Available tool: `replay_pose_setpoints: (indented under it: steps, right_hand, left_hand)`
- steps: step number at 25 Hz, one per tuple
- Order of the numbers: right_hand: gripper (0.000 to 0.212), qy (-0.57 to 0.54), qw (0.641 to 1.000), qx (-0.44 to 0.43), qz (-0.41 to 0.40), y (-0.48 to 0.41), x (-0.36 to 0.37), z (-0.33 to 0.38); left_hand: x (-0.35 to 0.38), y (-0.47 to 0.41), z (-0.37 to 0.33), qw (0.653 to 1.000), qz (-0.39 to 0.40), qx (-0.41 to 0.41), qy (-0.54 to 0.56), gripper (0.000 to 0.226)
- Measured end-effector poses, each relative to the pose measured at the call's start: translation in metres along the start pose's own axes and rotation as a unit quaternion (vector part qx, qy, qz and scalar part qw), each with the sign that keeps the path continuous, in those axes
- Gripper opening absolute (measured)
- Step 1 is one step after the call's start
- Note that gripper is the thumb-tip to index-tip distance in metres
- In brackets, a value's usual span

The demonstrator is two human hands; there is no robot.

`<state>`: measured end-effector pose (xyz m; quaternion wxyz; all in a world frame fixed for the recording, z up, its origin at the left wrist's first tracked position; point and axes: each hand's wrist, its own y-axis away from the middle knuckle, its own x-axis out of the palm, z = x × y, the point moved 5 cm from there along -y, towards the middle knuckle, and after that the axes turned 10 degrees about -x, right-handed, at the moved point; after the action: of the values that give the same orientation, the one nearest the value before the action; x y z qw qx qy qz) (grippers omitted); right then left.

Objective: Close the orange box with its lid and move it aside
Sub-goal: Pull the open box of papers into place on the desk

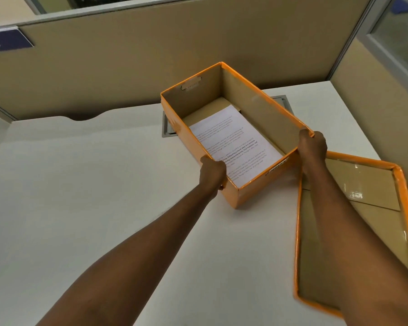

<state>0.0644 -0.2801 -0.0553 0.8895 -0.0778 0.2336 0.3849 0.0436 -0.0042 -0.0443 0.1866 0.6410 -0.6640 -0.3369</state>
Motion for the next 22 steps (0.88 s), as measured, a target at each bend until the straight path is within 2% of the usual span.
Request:
replay_pose_setpoints:
  steps: [3,5,9,16,22]
  right_hand:
    - [0.040,0.006,1.000,-0.006,-0.004,0.033,0.003,0.007]
    - [0.042,0.014,0.999,-0.012,-0.027,0.063,0.003,0.010]
    - [0.035,-0.014,0.998,-0.040,-0.050,0.145,0.005,0.022]
    - [0.022,-0.031,0.997,-0.050,-0.040,0.266,0.005,0.032]
    - [0.029,-0.034,0.996,-0.064,-0.050,0.348,0.002,0.023]
  left_hand:
    - [-0.031,0.016,0.003,0.999,0.000,0.026,0.023,0.020]
    - [-0.054,0.026,0.010,0.999,-0.001,0.027,0.024,0.020]
    - [-0.113,0.051,0.034,0.999,-0.011,0.029,0.022,0.042]
    - [-0.182,0.090,0.081,0.994,-0.019,0.075,0.082,0.047]
    - [-0.218,0.122,0.128,0.990,-0.004,0.066,0.125,0.052]
